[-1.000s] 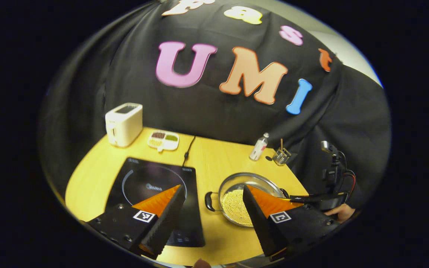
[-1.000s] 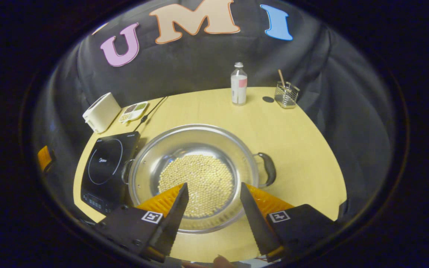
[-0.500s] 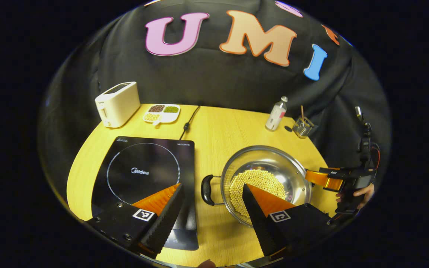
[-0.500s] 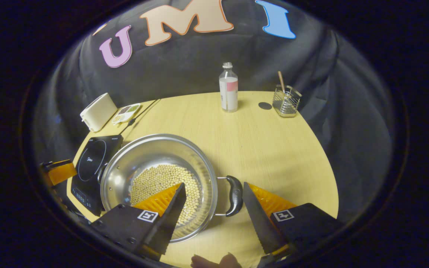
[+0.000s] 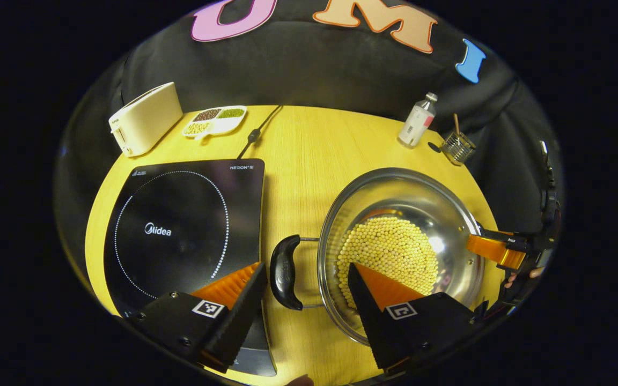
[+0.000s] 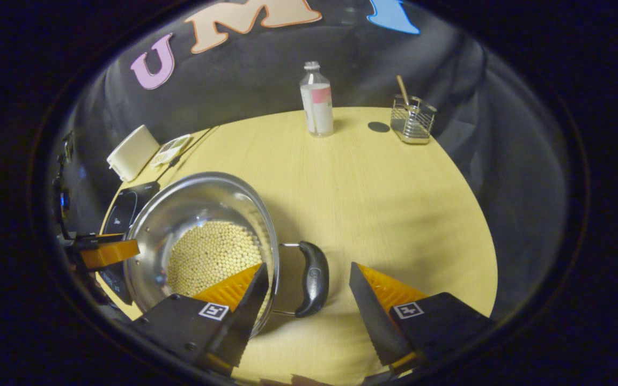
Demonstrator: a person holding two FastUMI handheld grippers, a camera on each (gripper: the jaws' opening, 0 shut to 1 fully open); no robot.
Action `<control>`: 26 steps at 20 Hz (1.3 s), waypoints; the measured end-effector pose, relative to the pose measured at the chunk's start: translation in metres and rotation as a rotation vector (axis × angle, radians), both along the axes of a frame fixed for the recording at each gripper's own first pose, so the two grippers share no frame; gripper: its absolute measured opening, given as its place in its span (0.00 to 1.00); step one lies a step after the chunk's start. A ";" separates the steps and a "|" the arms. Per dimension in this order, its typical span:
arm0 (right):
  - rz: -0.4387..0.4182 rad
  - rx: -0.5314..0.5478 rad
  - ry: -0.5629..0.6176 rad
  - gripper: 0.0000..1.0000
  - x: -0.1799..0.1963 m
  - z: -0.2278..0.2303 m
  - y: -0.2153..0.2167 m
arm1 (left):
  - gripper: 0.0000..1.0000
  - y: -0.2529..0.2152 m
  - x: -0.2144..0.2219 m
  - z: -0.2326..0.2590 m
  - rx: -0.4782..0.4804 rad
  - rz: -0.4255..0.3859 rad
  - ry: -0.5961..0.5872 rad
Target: First push the handle of the pot to place it horizontally, then grasp the pot with both hands and set it on the induction cooktop.
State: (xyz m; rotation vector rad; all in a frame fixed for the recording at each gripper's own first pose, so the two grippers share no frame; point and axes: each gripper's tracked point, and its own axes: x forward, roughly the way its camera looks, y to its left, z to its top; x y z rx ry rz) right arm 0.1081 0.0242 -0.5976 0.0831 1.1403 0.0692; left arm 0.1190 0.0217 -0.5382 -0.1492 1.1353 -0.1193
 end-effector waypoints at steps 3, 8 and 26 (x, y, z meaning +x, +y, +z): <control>-0.014 0.024 0.043 0.89 0.000 -0.012 0.003 | 0.94 -0.003 0.004 -0.013 -0.003 0.004 0.026; -0.020 0.031 0.091 0.83 -0.001 -0.028 0.004 | 0.85 -0.007 0.012 -0.025 0.024 -0.056 0.038; -0.085 0.113 0.108 0.52 -0.006 -0.008 -0.002 | 0.63 -0.021 -0.016 -0.022 -0.050 0.029 0.121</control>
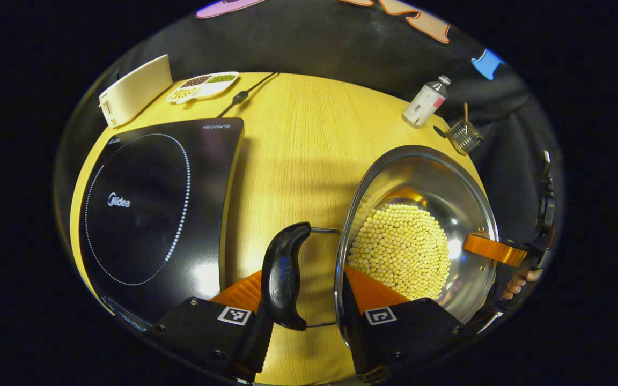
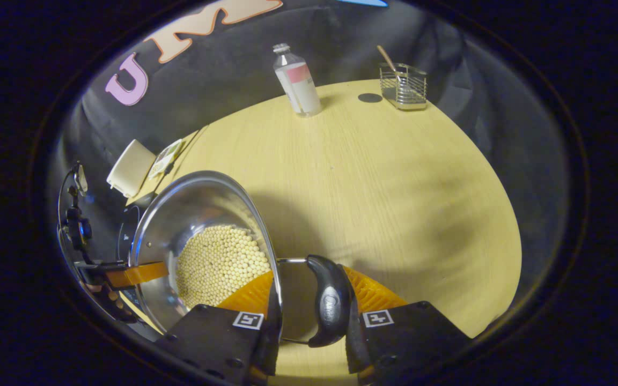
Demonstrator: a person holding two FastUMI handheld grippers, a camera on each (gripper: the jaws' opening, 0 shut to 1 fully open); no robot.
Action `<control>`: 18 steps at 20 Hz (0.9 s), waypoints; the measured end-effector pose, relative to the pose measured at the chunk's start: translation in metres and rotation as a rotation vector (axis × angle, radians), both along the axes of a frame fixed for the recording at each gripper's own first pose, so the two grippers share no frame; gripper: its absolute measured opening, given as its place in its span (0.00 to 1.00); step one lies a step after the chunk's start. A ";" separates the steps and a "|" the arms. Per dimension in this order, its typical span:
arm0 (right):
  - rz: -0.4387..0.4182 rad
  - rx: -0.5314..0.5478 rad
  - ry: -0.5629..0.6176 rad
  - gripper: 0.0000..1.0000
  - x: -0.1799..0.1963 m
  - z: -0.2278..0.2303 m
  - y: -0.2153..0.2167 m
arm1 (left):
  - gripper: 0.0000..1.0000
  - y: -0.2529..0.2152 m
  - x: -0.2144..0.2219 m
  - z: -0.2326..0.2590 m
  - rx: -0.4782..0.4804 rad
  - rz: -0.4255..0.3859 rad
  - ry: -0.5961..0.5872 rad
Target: First push the handle of the pot to place it horizontally, then grasp the pot with both hands and set it on the induction cooktop.
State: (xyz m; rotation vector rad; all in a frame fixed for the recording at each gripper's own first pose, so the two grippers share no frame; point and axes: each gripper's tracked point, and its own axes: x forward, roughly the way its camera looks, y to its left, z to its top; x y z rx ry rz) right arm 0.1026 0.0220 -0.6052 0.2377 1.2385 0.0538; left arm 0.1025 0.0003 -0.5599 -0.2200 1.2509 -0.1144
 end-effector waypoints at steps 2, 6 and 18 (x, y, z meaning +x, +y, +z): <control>0.003 0.015 -0.006 0.46 -0.001 0.009 0.007 | 0.64 0.008 -0.001 0.012 0.013 0.005 -0.022; 0.032 0.042 -0.041 0.58 0.000 0.028 0.032 | 0.62 0.032 -0.007 0.035 0.034 0.046 -0.059; 0.059 0.047 -0.069 0.52 0.003 0.050 0.150 | 0.61 0.149 -0.003 0.057 0.016 0.107 -0.134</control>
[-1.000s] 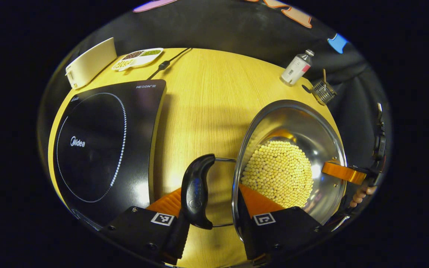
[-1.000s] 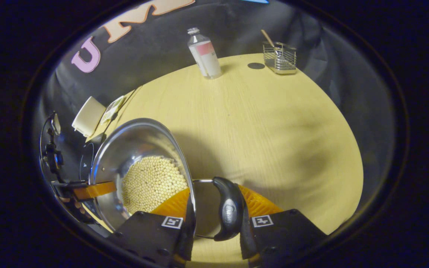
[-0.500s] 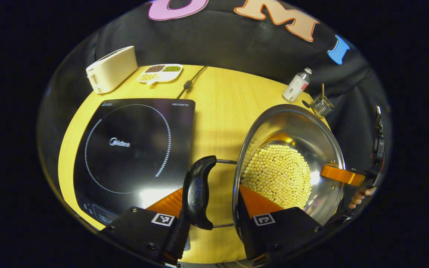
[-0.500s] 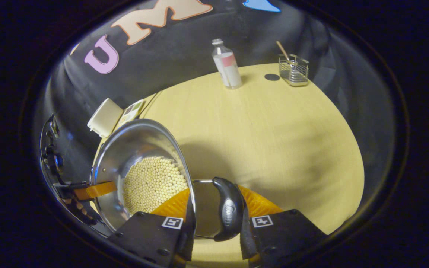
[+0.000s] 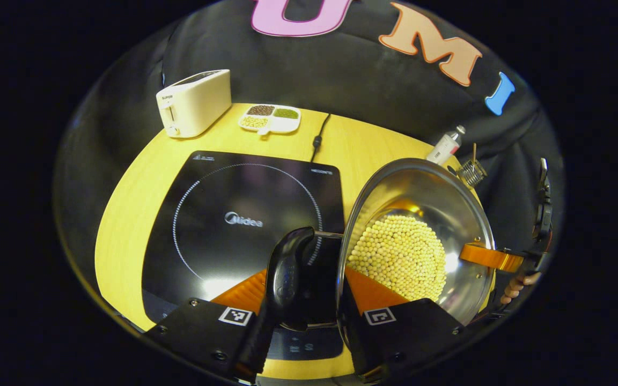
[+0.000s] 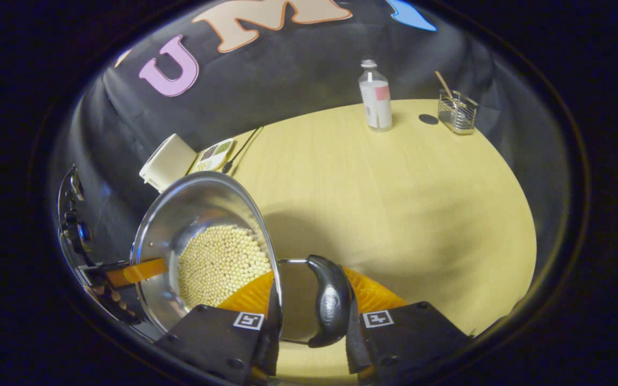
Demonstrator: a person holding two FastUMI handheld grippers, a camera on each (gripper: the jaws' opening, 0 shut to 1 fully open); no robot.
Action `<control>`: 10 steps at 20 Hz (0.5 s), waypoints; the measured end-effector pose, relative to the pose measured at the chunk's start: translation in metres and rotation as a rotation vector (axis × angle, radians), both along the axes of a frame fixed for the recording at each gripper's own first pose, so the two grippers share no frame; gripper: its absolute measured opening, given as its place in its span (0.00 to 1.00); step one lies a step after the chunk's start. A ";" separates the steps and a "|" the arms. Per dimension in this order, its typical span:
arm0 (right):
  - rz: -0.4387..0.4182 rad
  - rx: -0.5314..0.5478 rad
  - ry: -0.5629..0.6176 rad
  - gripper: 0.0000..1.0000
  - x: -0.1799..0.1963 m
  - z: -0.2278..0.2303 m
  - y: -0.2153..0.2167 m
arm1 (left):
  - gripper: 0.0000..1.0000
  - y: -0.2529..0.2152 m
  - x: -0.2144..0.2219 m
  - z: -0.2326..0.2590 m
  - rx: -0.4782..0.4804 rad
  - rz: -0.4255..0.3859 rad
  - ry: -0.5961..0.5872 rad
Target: First push the handle of the pot to place it horizontally, then grasp the pot with both hands and set it on the induction cooktop.
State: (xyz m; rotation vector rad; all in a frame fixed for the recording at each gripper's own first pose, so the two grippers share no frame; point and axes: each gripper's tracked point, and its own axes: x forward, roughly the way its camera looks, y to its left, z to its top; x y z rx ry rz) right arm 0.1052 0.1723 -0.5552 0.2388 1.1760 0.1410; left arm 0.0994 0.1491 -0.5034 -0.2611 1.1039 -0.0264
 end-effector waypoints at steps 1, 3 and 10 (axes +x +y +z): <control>-0.008 -0.008 0.000 0.52 0.002 -0.001 0.014 | 0.63 0.014 0.005 -0.003 -0.011 -0.006 -0.003; -0.022 -0.031 0.008 0.52 0.000 -0.001 0.047 | 0.63 0.046 0.007 -0.008 -0.026 -0.017 0.010; -0.073 -0.063 0.032 0.52 0.002 -0.016 0.147 | 0.59 0.141 0.036 -0.029 -0.029 -0.093 -0.005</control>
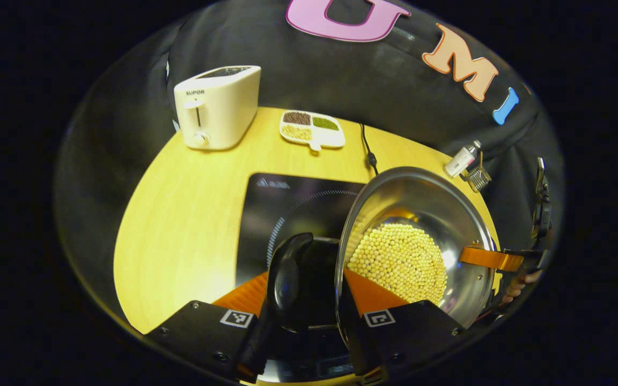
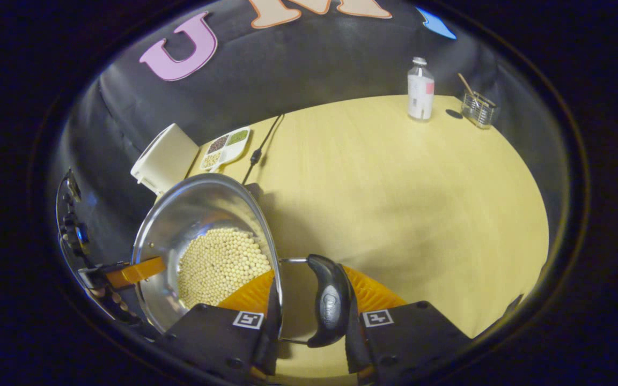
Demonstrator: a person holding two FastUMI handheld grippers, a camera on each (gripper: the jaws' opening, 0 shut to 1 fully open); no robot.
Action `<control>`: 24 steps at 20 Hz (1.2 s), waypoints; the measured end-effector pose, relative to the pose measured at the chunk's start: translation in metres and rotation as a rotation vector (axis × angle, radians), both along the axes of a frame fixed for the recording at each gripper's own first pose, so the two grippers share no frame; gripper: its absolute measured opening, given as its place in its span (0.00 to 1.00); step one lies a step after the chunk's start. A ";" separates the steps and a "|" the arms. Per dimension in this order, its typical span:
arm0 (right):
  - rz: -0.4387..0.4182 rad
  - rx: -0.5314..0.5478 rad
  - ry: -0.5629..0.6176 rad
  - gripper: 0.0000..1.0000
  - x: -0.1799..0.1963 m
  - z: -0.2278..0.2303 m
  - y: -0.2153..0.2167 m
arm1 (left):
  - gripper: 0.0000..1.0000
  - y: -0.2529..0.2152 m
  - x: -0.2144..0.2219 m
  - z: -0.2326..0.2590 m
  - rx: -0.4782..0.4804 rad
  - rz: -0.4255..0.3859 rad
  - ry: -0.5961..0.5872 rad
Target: First push the handle of the pot to place it horizontally, then grasp the pot with both hands and set it on the induction cooktop.
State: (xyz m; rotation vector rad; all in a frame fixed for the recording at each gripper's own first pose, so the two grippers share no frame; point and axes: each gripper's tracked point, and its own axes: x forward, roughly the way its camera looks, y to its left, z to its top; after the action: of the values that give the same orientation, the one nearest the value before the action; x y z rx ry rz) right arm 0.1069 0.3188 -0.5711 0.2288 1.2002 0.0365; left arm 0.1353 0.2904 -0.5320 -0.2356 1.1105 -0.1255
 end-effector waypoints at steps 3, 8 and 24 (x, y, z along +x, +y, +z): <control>-0.013 -0.002 0.005 0.52 0.008 -0.001 0.021 | 0.60 0.021 0.010 0.000 0.001 0.007 -0.026; -0.016 0.007 0.008 0.46 0.020 -0.006 0.043 | 0.61 0.043 0.028 -0.004 0.012 0.006 -0.077; 0.035 -0.001 -0.080 0.82 0.038 0.014 0.038 | 0.94 0.059 0.033 0.026 0.226 0.034 -0.177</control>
State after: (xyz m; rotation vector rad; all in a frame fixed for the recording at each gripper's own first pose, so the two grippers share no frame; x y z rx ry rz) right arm 0.1449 0.3572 -0.5576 0.2035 1.1246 0.0754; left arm 0.1685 0.3498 -0.5061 -0.0400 0.9355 0.0102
